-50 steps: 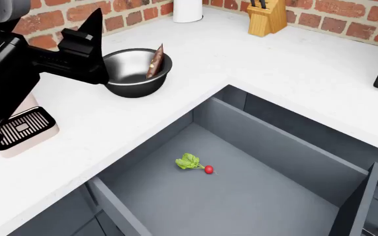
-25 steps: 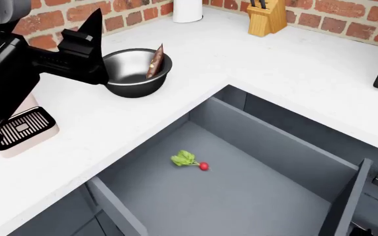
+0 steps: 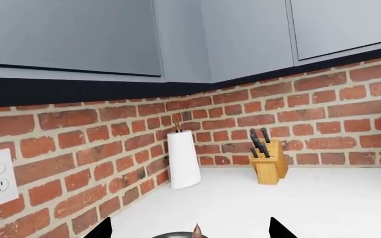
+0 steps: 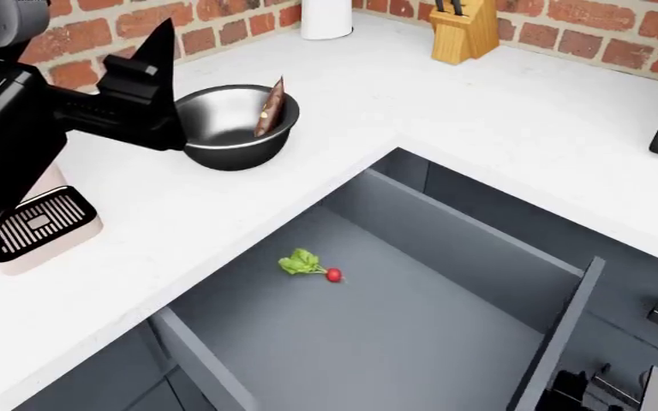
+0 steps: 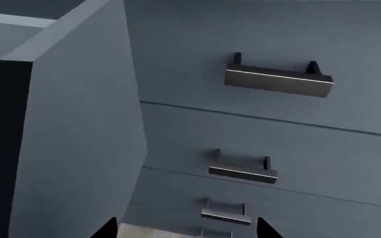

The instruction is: Place the bar in the bowl and close the drawer.

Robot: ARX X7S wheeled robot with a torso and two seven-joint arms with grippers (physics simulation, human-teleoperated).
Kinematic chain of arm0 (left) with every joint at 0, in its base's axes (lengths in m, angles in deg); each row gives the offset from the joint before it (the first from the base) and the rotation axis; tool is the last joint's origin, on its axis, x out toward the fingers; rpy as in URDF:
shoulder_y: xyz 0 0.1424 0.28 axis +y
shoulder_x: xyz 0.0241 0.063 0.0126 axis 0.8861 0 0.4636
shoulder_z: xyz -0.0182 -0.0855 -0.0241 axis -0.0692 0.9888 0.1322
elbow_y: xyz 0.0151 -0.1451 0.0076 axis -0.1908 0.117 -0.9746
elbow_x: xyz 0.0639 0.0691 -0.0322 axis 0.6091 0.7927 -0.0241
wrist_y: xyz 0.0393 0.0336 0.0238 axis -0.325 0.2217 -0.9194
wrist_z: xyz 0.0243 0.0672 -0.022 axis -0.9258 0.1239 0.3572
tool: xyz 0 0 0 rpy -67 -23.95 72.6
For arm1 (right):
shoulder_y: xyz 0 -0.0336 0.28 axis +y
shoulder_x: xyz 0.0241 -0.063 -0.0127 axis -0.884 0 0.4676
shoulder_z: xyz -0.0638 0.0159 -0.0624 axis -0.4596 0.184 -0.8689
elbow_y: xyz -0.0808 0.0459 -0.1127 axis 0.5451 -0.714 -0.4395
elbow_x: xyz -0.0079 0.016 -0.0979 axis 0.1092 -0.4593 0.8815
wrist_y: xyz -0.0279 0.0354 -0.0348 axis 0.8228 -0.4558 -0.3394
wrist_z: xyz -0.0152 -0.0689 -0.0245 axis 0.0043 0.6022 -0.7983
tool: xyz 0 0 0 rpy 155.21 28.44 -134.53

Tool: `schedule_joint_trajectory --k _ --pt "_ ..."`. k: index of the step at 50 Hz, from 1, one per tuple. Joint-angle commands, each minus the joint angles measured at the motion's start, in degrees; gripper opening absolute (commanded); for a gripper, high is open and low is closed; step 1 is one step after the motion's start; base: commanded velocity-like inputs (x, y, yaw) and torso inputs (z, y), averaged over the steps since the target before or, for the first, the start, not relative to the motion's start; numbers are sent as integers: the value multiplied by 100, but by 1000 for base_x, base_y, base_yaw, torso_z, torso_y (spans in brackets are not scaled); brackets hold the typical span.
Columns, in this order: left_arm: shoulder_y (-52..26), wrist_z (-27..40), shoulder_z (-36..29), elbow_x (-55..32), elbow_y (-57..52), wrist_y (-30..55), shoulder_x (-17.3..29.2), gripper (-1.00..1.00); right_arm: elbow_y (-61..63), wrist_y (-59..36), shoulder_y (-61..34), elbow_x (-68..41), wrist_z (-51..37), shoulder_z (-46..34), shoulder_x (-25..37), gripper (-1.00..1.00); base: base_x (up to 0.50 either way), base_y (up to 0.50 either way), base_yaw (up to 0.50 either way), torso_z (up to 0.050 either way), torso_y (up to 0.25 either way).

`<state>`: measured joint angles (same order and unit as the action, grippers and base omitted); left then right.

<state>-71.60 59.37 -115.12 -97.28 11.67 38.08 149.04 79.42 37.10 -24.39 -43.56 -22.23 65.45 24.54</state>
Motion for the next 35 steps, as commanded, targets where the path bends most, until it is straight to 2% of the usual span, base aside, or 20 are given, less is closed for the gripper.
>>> schedule_joint_trajectory --k 1,35 --pt "86 -86 183 188 1 -109 -95 100 -248 81 -218 -45 180 -363 -219 100 0 0 0 0 0" --pt "167 -111 229 192 25 -85 -120 100 -979 -68 -1664 167 251 -1683 -424 100 0 0 0 0 0"
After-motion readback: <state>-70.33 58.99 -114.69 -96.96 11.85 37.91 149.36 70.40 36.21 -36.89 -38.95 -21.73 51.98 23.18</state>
